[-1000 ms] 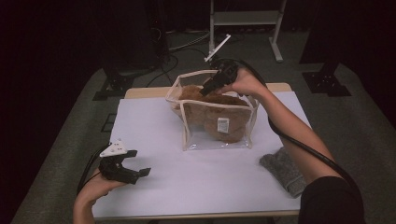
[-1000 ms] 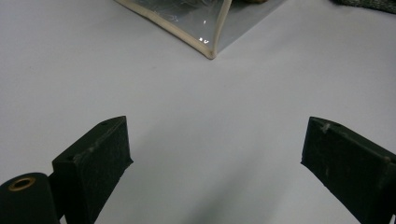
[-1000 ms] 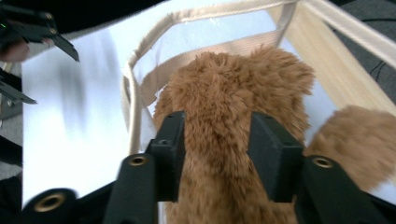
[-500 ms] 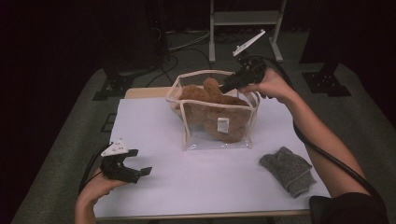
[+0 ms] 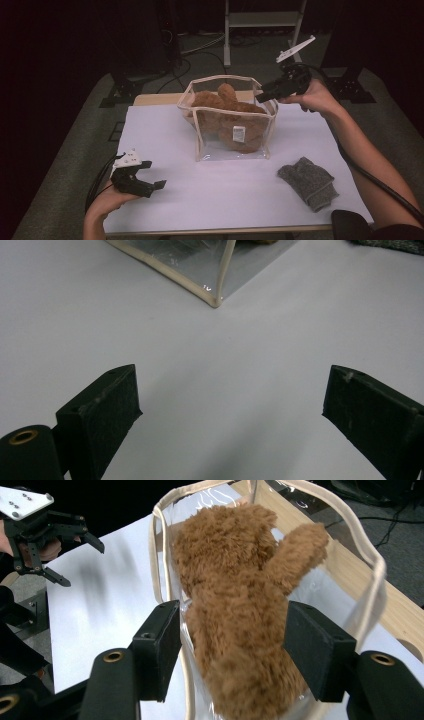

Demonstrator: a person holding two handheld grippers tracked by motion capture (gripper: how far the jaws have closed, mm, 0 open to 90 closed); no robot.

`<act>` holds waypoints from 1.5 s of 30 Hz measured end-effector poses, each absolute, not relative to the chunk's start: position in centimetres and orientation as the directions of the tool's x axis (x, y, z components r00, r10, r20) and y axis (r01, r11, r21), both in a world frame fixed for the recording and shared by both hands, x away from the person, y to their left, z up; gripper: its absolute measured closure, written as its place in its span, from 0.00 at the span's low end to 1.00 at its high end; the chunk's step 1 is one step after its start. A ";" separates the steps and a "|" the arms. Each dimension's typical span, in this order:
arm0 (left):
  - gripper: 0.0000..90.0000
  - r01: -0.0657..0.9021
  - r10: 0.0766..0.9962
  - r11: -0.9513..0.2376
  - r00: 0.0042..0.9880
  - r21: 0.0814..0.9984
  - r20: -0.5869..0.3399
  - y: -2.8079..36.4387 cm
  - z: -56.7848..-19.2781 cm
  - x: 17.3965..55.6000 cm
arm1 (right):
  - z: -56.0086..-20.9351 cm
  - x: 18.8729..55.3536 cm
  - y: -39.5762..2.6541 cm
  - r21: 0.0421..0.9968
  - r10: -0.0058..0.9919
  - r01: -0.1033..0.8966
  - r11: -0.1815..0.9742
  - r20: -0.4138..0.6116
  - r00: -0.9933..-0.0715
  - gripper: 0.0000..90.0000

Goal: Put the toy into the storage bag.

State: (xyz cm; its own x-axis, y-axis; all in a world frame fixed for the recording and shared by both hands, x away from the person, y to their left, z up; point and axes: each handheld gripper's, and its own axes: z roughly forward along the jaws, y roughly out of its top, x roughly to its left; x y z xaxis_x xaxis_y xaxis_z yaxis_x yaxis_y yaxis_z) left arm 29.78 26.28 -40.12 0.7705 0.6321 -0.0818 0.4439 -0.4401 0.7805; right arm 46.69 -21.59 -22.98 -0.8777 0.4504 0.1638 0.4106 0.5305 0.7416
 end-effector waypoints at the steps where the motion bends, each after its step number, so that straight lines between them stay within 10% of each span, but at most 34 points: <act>1: 0.08 0.445 0.632 -0.442 0.770 0.779 -0.081 26.2 -40.2 29.8 | -23.0 46.6 -21.8 0.743 0.454 0.412 0.528 0.163 -0.876 0.42; 45: 0.08 0.450 0.619 -0.451 0.780 0.771 -0.092 25.8 -40.7 30.5 | -29.0 41.8 -31.7 0.758 0.572 0.534 0.376 0.263 -0.777 0.31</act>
